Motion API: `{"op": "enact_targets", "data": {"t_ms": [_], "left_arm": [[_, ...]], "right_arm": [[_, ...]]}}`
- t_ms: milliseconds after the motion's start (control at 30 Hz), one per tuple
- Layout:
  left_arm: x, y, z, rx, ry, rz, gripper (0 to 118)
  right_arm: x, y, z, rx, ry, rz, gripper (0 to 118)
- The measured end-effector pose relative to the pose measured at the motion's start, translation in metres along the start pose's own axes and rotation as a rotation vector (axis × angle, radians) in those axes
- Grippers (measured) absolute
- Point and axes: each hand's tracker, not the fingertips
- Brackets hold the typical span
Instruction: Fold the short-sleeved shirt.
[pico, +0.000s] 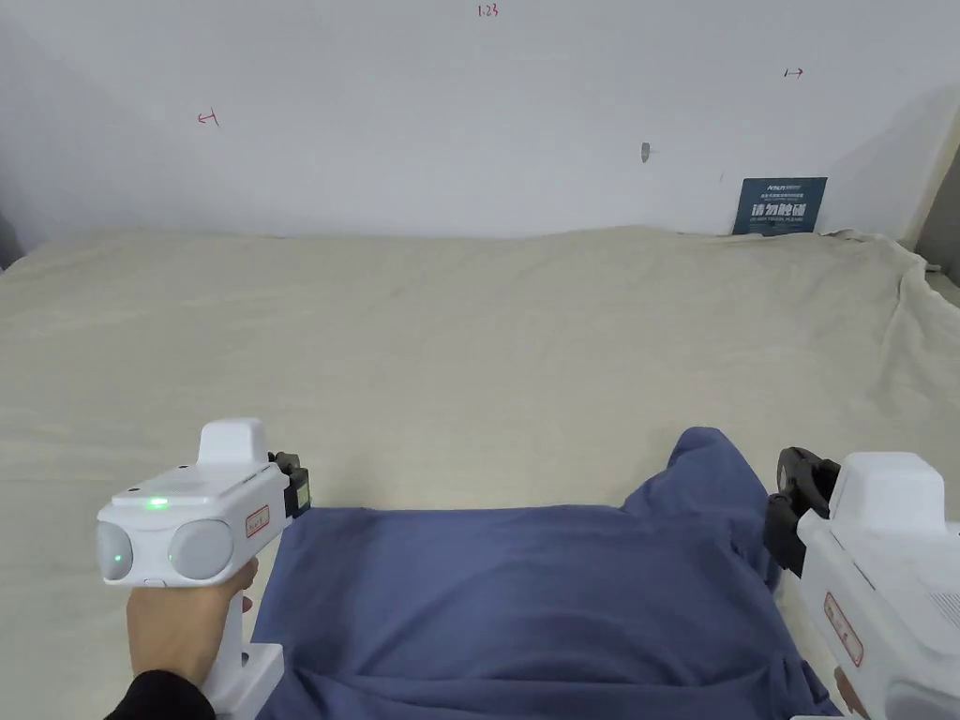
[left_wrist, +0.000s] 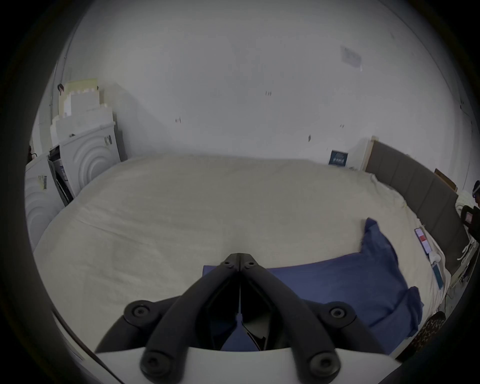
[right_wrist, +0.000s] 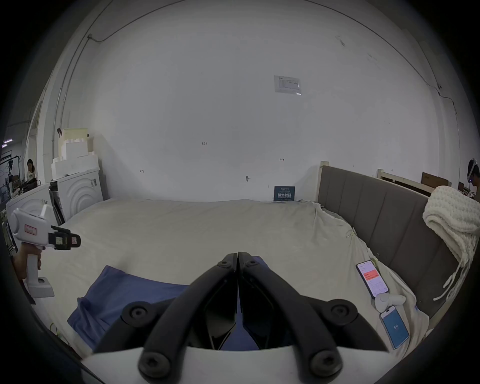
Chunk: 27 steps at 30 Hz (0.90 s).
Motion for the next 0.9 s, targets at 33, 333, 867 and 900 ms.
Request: {"op": "enact_targets", "data": {"t_ms": [33,333,867,900], "left_arm": [[-0.003,0.003,-0.017,-0.051,-0.001,0.004,4],[-0.023,0.003,-0.14,-0.341,0.088,-0.01,82],[-0.029,-0.016,-0.187,-0.483,0.0,0.012,0],[-0.029,-0.017,-0.185,-0.475,0.011,0.017,0]], "right_arm": [[0.0,0.0,-0.008,-0.006,-0.002,-0.001,0],[0.0,-0.01,-0.057,-0.064,-0.016,0.011,0],[0.017,-0.037,-0.105,-0.192,-0.025,-0.019,0],[0.021,-0.037,-0.113,-0.202,-0.023,-0.026,0]]}}
